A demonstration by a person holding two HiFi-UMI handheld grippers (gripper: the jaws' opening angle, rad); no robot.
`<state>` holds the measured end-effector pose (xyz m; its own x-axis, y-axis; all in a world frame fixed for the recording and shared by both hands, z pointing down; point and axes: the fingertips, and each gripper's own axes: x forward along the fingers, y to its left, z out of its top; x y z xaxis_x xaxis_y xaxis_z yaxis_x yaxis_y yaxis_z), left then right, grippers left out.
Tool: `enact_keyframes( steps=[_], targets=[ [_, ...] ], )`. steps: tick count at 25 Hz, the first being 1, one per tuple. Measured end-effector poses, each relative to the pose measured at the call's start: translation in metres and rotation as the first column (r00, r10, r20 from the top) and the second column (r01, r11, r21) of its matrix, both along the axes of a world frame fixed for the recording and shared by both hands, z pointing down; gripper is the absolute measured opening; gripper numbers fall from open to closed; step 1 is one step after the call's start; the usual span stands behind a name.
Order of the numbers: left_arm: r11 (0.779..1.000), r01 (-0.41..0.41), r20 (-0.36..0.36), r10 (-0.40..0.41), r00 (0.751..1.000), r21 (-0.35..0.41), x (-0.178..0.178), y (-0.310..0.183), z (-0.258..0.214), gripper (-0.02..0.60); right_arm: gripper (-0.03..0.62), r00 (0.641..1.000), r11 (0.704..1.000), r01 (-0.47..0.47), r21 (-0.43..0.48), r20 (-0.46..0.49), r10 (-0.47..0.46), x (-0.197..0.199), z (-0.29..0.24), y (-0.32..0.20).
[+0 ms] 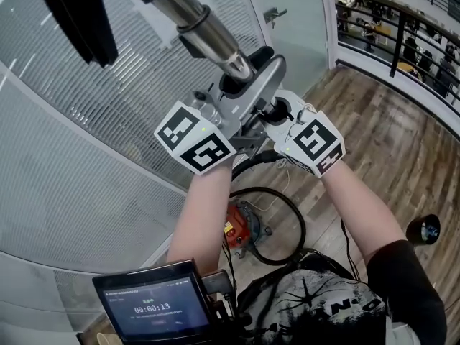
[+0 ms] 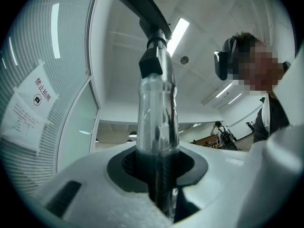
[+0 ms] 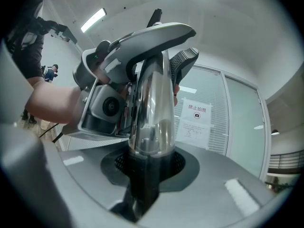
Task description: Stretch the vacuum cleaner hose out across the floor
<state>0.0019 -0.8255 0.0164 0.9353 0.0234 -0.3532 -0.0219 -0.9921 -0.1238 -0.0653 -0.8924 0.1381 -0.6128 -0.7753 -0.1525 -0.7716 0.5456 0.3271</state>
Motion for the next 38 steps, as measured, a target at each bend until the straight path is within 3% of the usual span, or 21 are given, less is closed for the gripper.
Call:
enact_keyframes(
  steps=[7, 11, 16, 24, 31, 38],
  targets=[
    [1.000, -0.012, -0.008, 0.012, 1.000, 0.017, -0.022, 0.066, 0.006, 0.104, 0.098, 0.999, 1.000, 0.007, 0.002, -0.033, -0.007, -0.020, 0.006, 0.063],
    [1.000, -0.024, -0.019, 0.025, 1.000, 0.013, -0.026, 0.089, 0.006, 0.104, 0.097, 1.000, 1.000, -0.002, 0.008, -0.019, 0.002, -0.024, 0.006, 0.086],
    [0.999, -0.003, -0.002, 0.003, 1.000, 0.054, -0.025, 0.151, -0.002, 0.104, 0.098, 1.000, 0.999, 0.011, 0.040, -0.005, -0.011, -0.027, -0.006, 0.144],
    [0.998, 0.059, -0.025, -0.059, 0.998, 0.003, 0.033, 0.200, -0.008, 0.104, 0.097, 0.995, 0.995, 0.096, 0.008, 0.002, -0.096, 0.027, -0.010, 0.206],
    [0.994, 0.111, -0.048, -0.110, 0.993, 0.006, 0.084, 0.304, 0.014, 0.104, 0.095, 0.988, 0.989, 0.150, -0.010, -0.031, -0.151, 0.077, 0.015, 0.313],
    [0.998, 0.038, -0.082, -0.042, 0.996, -0.046, 0.123, 0.367, 0.010, 0.104, 0.095, 0.989, 0.991, 0.115, -0.065, -0.081, -0.120, 0.125, 0.016, 0.378]
  ],
)
